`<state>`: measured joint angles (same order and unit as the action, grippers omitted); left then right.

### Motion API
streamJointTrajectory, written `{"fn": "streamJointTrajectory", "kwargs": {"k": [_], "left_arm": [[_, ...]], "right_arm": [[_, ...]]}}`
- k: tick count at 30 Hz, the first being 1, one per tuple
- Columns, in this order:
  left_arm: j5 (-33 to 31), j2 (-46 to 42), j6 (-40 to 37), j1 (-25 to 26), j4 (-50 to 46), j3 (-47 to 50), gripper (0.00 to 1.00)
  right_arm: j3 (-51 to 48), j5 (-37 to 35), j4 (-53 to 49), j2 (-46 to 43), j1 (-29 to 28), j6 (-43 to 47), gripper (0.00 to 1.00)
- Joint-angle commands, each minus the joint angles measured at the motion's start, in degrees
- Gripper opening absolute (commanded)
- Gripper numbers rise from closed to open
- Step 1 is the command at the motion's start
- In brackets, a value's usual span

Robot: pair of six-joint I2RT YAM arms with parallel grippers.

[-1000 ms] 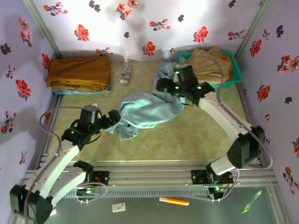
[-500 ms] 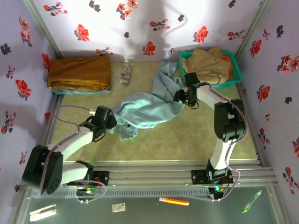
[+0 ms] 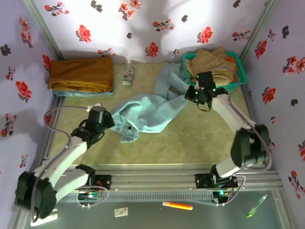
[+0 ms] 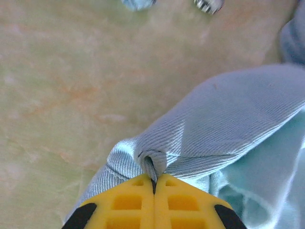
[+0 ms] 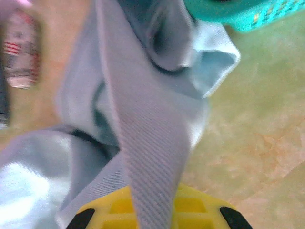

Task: Fold and stack the trousers

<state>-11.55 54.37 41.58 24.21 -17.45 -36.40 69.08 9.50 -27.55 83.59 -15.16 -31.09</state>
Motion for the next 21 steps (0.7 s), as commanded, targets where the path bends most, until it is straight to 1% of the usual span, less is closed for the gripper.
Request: {"fn": "streamJointTrajectory", "kwargs": {"k": [1,5,8,12,14,16,18,21], "left_arm": [[-1.8,-4.5,-1.3,-0.8,-13.0,-7.8,0.0],[-2.0,-10.3,-2.7,-0.9,-23.3,-14.9,0.0],[-1.9,-13.8,-3.3,-1.0,-30.3,-19.4,0.0],[-0.8,-18.6,-2.7,-0.8,-36.9,-23.0,0.0],[-0.2,-20.0,-2.5,-0.9,-39.4,-24.7,0.0],[1.3,-19.9,-2.7,-0.9,-40.2,-26.2,0.0],[2.4,-18.3,-3.1,-0.9,-38.9,-26.6,0.0],[2.5,-10.9,-4.8,-1.4,-34.1,-25.8,0.0]], "right_arm": [[-1.4,-4.3,-2.6,-10.6,-1.4,-2.3,0.0],[-1.4,-8.1,-8.4,-24.1,-3.6,-3.8,0.0],[-0.3,-11.3,-12.8,-32.6,-5.7,-5.1,0.0],[2.9,-11.5,-17.1,-38.9,-7.5,-6.3,0.0],[4.7,-10.9,-17.9,-39.1,-7.5,-6.8,0.0],[5.9,-10.2,-17.0,-37.1,-7.6,-6.3,0.0],[7.0,-9.6,-14.7,-32.6,-7.6,-5.0,0.0],[10.6,-8.4,-10.8,-20.1,-7.1,-1.2,0.0]]}}
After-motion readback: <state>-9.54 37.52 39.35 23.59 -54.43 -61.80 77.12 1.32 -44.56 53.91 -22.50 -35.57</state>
